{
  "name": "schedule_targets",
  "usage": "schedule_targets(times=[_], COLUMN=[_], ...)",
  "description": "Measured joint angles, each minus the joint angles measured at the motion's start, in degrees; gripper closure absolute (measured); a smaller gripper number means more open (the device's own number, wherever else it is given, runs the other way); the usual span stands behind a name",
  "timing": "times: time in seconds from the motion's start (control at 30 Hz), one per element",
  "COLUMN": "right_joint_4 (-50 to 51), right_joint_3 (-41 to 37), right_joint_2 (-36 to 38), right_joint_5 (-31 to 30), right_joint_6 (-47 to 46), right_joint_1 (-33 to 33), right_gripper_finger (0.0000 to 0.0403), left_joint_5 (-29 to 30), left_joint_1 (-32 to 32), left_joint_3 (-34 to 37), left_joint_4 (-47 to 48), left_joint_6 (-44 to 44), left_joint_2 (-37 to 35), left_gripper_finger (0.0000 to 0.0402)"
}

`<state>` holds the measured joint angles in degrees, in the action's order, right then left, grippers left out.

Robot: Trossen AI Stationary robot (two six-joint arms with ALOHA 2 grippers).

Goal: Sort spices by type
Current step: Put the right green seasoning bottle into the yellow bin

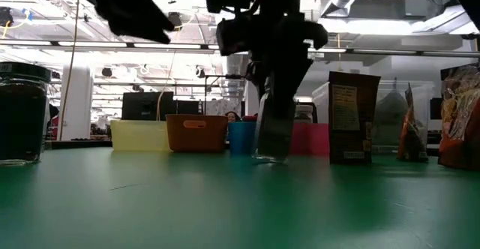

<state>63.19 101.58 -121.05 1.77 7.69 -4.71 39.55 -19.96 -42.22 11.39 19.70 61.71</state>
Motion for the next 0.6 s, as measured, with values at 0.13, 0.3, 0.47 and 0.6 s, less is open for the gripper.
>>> schedule_targets(times=[0.13,0.3,0.47,0.6], right_joint_4=[-1.1,-3.5,-3.7,-4.4], right_joint_3=[0.1,0.1,0.1,-1.5], right_joint_2=[-0.2,1.5,5.8,11.2], right_joint_5=[-2.6,-3.4,-3.5,-5.9], right_joint_6=[1.5,1.4,1.4,1.4], right_joint_1=[0.7,1.7,1.9,2.5], right_gripper_finger=[0.0126,0.0084,0.0055,0.0050], left_joint_5=[0.4,0.6,0.7,0.9], left_joint_1=[-0.6,-0.7,-0.6,0.5], left_joint_3=[0.0,0.0,0.0,0.0], left_joint_4=[3.7,4.4,4.0,0.9], left_joint_6=[2.4,4.3,4.4,2.6], left_joint_2=[-0.5,-1.1,-0.6,1.5], left_gripper_finger=[0.0136,0.0136,0.0136,0.0136])
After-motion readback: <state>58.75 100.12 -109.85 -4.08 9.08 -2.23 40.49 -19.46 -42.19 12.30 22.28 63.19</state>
